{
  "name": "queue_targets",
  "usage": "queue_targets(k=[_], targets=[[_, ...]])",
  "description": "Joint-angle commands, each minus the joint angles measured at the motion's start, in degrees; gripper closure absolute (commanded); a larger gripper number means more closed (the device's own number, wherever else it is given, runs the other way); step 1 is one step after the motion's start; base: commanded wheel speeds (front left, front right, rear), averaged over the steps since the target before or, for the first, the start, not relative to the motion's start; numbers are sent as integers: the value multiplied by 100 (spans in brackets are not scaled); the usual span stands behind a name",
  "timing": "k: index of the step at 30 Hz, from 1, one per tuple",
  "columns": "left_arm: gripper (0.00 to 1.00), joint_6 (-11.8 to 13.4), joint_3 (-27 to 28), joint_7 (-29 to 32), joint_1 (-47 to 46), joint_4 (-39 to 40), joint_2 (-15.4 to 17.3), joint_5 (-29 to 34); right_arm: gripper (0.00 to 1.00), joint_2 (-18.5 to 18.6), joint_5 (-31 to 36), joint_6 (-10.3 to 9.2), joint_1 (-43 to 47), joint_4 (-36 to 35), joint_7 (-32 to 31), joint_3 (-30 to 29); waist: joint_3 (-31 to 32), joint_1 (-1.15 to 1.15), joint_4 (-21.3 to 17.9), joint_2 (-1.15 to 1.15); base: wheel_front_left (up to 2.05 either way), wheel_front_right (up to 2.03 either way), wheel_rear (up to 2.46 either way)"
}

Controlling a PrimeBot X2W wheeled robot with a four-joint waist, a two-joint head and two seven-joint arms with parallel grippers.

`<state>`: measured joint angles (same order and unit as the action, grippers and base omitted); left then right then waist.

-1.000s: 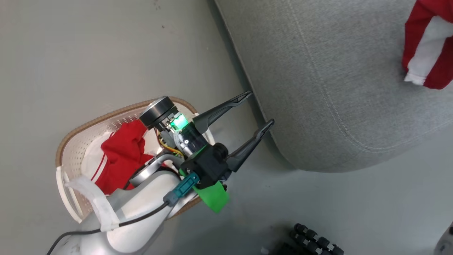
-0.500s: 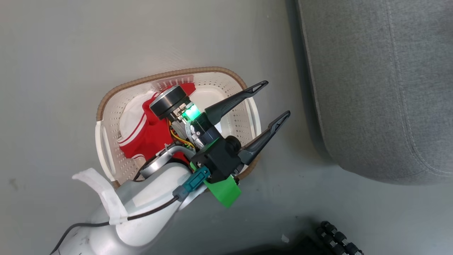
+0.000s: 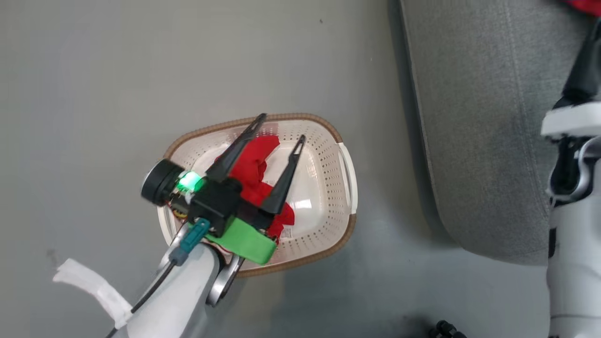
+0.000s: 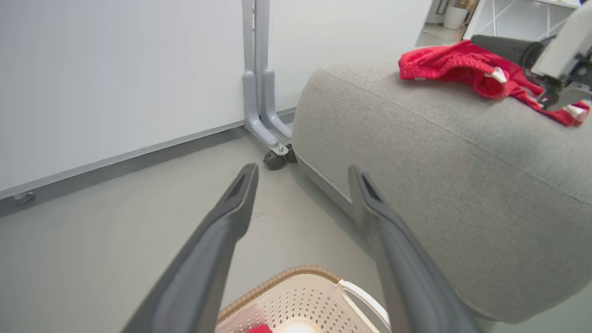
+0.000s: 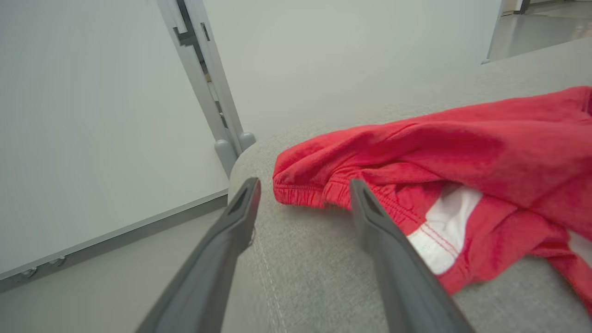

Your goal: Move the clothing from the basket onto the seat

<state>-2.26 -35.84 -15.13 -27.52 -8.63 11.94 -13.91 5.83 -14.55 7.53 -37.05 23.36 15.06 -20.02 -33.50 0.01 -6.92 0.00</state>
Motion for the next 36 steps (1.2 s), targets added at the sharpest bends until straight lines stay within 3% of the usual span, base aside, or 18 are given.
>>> queue_targets(k=[1, 9, 14, 20, 24, 29, 36], targets=[[0, 47, 219, -4, 261, -31, -100, -119, 0, -38, -76, -8, 342, -120, 18, 150, 718, -1, -190, 0, 0, 0, 0], [0, 166, 1724, -3, 1509, -241, -596, -347, 0, -242, -164, -6, 1662, -398, 18, 1985, 1777, -1, -24, 0, 0, 0, 0], [0, 35, 2424, -4, 2187, -104, -809, -133, 0, -270, 0, -6, 2155, -582, 18, 2885, 2404, -1, 173, 0, 0, 0, 0], [0, -113, 2982, -3, 2935, 390, -889, 81, 0, -279, 25, -7, 2923, -962, 18, 3009, 3093, -1, 377, 0, 0, 0, 0], [0, -72, 3228, -3, 3405, 847, -900, 238, 0, -280, 33, -7, 3372, -1364, 17, 3034, 3295, -1, 353, 0, 0, 0, 0], [0, -6, 3153, -3, 3938, 1272, -898, 516, 0, -254, -70, -7, 3811, -2035, 17, 3200, 3474, -1, 241, 0, 0, 0, 0], [0, 170, 3041, -3, 4360, 1531, -897, 628, 0, -62, 31, -7, 4140, -2116, 17, 3363, 3578, -1, 110, 0, 0, 0, 0]])
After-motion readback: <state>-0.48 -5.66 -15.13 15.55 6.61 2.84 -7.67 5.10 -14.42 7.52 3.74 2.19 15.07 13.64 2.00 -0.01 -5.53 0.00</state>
